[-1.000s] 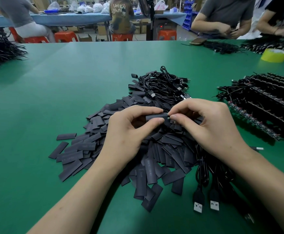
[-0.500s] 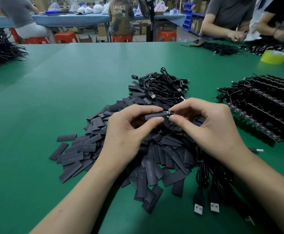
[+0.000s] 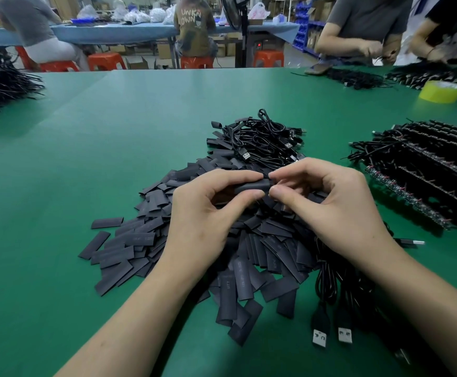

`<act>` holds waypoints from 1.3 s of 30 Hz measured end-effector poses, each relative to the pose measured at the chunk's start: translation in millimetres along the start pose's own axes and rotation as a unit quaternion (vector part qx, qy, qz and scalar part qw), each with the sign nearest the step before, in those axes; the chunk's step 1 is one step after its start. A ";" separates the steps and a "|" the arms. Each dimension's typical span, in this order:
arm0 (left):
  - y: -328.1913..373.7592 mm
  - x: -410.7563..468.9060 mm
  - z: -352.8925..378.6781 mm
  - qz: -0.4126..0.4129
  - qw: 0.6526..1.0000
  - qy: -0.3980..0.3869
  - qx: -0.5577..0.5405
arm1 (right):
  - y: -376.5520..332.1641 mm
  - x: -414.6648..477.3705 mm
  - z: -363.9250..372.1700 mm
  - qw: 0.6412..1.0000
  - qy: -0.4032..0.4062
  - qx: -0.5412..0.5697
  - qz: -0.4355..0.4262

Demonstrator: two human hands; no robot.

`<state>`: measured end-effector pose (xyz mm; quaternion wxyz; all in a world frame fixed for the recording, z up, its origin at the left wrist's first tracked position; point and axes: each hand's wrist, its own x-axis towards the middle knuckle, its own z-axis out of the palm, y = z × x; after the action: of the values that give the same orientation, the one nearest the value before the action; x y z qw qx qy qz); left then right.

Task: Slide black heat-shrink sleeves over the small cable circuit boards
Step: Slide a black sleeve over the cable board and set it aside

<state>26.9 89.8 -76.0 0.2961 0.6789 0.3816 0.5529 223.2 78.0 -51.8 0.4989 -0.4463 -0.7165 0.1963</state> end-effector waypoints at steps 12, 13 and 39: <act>7.0 -5.3 3.3 -0.017 0.992 0.127 0.013 | -3.4 -1.5 2.0 0.999 0.040 0.000 0.007; 7.3 -5.8 4.5 -0.017 0.991 0.129 0.023 | -3.2 -2.2 3.0 0.999 0.040 -0.001 0.009; 8.3 -5.4 7.9 -0.065 0.992 0.096 0.039 | -5.4 32.7 -22.3 0.989 0.122 -0.080 0.001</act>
<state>35.6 81.0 -73.7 0.2664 0.6073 0.4732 0.5799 237.2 98.8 -20.8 0.5453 -0.5058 -0.6633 0.0827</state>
